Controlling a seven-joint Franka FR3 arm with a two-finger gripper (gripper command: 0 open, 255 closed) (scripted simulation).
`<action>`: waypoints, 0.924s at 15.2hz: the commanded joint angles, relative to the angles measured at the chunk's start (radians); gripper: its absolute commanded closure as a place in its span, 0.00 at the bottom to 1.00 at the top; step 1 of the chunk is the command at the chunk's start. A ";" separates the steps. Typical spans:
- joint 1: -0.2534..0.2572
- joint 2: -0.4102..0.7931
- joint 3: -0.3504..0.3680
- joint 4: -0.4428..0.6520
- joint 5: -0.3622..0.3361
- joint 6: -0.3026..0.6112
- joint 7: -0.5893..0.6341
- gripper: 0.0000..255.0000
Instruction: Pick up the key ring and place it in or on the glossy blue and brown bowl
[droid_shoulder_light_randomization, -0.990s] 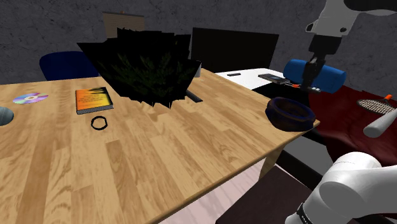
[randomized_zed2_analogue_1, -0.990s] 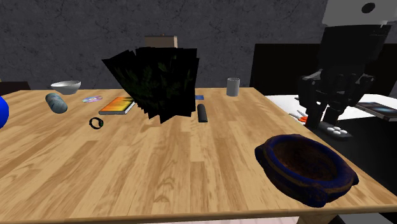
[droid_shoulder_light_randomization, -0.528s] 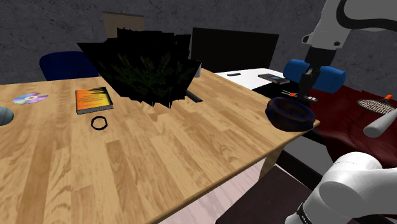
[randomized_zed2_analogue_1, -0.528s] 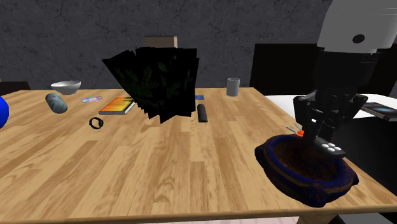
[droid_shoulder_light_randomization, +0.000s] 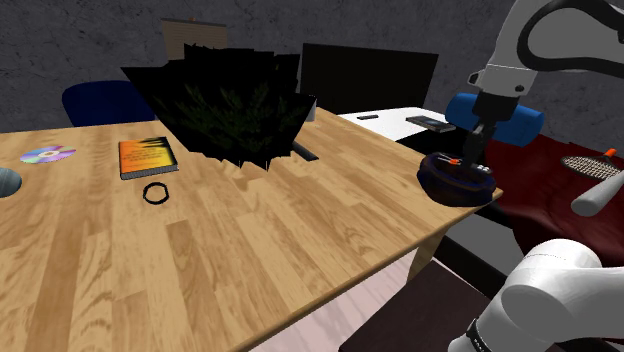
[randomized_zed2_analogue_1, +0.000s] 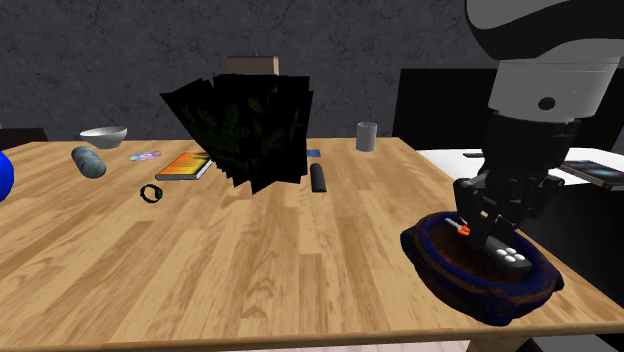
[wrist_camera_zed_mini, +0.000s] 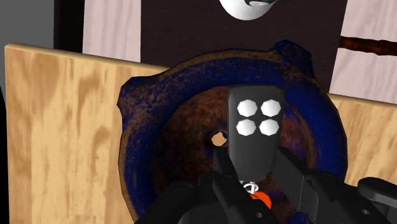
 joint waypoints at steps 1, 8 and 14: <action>0.000 -0.002 0.001 -0.005 0.001 0.003 0.001 1.00; 0.000 -0.002 0.001 -0.005 0.000 0.002 0.001 0.00; 0.004 0.030 0.006 0.082 0.006 -0.052 -0.001 0.00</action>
